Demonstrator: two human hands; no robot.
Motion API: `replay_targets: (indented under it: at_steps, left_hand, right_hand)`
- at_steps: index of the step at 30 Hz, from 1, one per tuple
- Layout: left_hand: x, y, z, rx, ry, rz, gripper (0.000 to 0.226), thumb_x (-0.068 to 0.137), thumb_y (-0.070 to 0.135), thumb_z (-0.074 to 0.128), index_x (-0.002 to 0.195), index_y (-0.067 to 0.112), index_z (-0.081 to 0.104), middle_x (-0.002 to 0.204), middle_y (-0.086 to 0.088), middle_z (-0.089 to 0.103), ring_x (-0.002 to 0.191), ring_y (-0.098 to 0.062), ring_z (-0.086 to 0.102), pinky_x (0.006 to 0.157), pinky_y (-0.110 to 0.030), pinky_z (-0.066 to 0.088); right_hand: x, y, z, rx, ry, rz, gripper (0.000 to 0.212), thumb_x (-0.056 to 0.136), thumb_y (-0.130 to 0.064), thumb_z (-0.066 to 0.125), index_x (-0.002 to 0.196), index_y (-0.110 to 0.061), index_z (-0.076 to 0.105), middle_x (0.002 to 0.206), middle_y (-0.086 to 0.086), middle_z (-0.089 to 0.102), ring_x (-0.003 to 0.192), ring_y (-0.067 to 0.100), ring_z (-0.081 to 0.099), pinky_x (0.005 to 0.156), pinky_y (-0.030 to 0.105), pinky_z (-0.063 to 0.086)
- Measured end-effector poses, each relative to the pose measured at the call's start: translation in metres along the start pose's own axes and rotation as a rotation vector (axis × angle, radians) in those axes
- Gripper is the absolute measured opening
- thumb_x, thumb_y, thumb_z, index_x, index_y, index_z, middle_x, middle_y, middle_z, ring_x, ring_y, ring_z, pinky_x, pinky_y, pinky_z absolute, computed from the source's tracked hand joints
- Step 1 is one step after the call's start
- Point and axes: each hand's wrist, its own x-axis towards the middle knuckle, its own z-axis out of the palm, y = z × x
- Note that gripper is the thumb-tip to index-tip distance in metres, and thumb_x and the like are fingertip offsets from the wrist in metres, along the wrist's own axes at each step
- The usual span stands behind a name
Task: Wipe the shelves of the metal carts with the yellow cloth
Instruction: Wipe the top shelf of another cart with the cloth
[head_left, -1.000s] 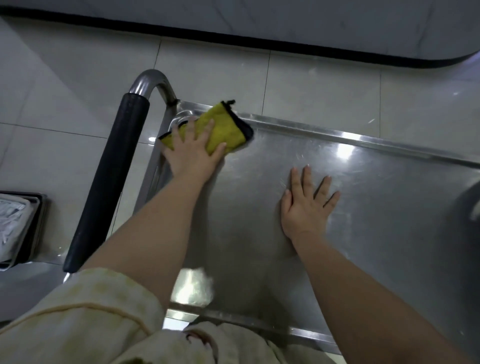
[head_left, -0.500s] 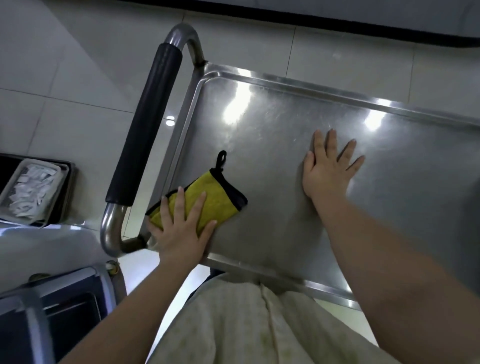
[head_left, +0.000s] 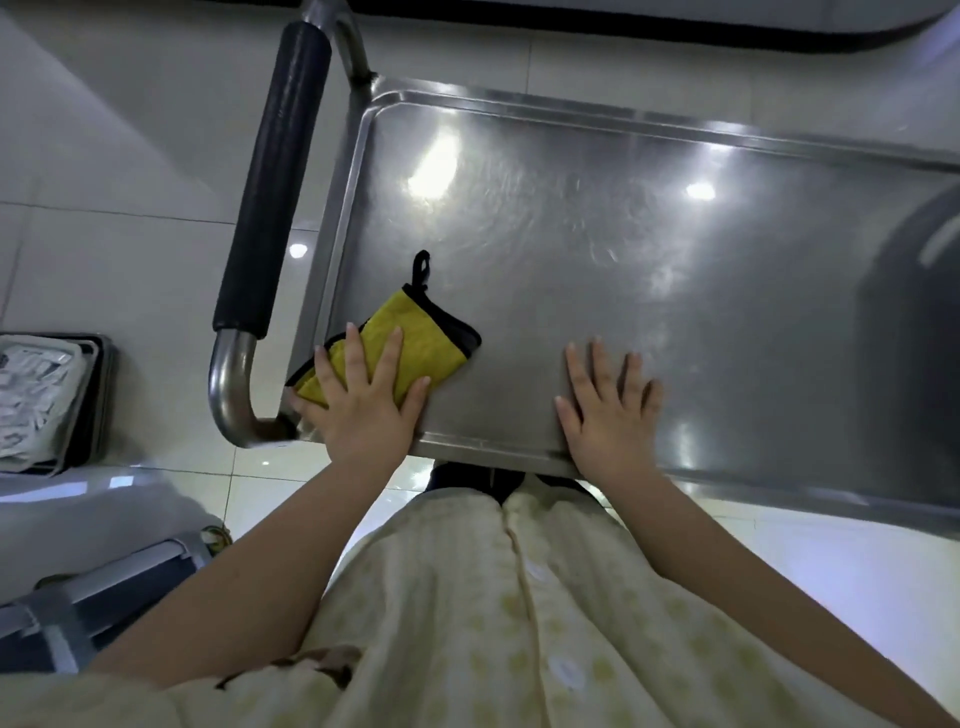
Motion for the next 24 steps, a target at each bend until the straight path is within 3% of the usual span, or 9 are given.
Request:
replay_targets:
  at_steps: [4,7,10,12,14,16,18,20,24]
  left_hand:
    - [0.001,0.009,0.006,0.089,-0.040,0.092,0.066,0.086,0.071,-0.004,0.147,0.048,-0.013,0.160,0.002,-0.018,0.144,-0.043,-0.007,0.102,-0.078,0.009]
    - [-0.009,0.039,0.015,0.118,-0.078,0.377,0.064,0.086,0.071,-0.004,0.142,0.049,-0.024,0.157,0.004,-0.027,0.143,-0.043,-0.015,0.100,-0.078,0.006]
    - [-0.029,0.080,0.024,0.171,-0.085,0.665,0.065,0.088,0.072,0.000,0.143,0.048,-0.023,0.156,0.003,-0.026,0.144,-0.044,-0.014,0.101,-0.075,-0.001]
    - [-0.040,0.101,0.026,0.217,-0.110,0.768,0.066,0.088,0.072,0.003,0.146,0.047,-0.015,0.159,0.002,-0.021,0.144,-0.044,-0.013,0.100,-0.075,-0.005]
    - [-0.042,0.112,0.023,0.217,-0.153,0.794,0.066,0.087,0.074,0.002,0.147,0.049,-0.009,0.160,0.005,-0.019,0.144,-0.041,-0.016,0.100,-0.074,-0.009]
    - [-0.038,0.110,0.016,0.112,-0.184,0.804,0.062,0.090,0.070,0.008,0.148,0.051,0.004,0.161,0.009,-0.013,0.146,-0.035,-0.015,0.104,-0.070,-0.011]
    - [-0.033,0.099,0.009,-0.052,-0.158,0.793,0.050,0.097,0.057,0.028,0.146,0.046,0.026,0.162,0.010,0.002,0.148,-0.027,-0.005,0.111,-0.063,-0.005]
    - [-0.026,0.085,0.002,-0.175,-0.099,0.703,0.045,0.097,0.044,0.045,0.141,0.039,0.040,0.160,0.008,0.019,0.147,-0.025,0.010,0.114,-0.055,0.012]
    - [-0.016,0.076,-0.010,-0.236,-0.105,0.466,0.056,0.092,0.046,0.057,0.142,0.028,0.041,0.152,-0.003,0.034,0.140,-0.027,0.027,0.111,-0.047,0.027]
  right_hand:
    - [-0.031,0.018,0.011,0.027,-0.014,0.237,0.063,0.089,-0.070,-0.005,0.147,-0.049,-0.016,0.162,-0.001,-0.017,0.141,0.048,-0.019,0.113,0.060,-0.012]
    - [-0.022,0.005,0.009,0.070,-0.001,0.279,0.062,0.089,-0.066,-0.007,0.149,-0.049,-0.009,0.162,-0.004,-0.017,0.140,0.051,-0.019,0.109,0.067,-0.013]
    - [-0.013,0.002,0.004,0.278,0.050,0.323,0.065,0.088,-0.067,-0.004,0.150,-0.050,0.007,0.162,-0.015,-0.009,0.143,0.040,-0.023,0.108,0.063,-0.021]
    - [-0.016,0.008,0.000,0.481,0.119,0.317,0.065,0.089,-0.065,0.011,0.151,-0.045,0.017,0.162,-0.018,0.001,0.145,0.030,-0.023,0.110,0.060,-0.021]
    - [-0.021,0.016,-0.006,0.721,0.140,0.352,0.059,0.091,-0.060,0.034,0.148,-0.048,0.022,0.162,-0.014,0.003,0.146,0.025,-0.022,0.114,0.057,-0.016]
    - [-0.025,0.022,-0.013,0.834,0.090,0.426,0.060,0.092,-0.051,0.051,0.145,-0.054,0.023,0.163,-0.006,-0.002,0.146,0.033,-0.017,0.116,0.057,-0.006]
    - [-0.024,0.025,-0.020,0.638,0.129,0.336,0.060,0.092,-0.043,0.057,0.145,-0.046,0.031,0.162,-0.006,0.013,0.147,0.036,-0.001,0.116,0.057,0.004]
    - [-0.019,0.022,-0.027,0.449,0.188,0.136,0.054,0.091,-0.040,0.058,0.142,-0.038,0.040,0.158,-0.008,0.027,0.146,0.032,0.012,0.115,0.054,0.010]
    - [-0.004,0.009,-0.029,0.305,0.023,-0.064,0.054,0.096,-0.041,0.053,0.146,-0.035,0.034,0.159,-0.013,0.020,0.149,0.027,-0.001,0.115,0.057,-0.001]
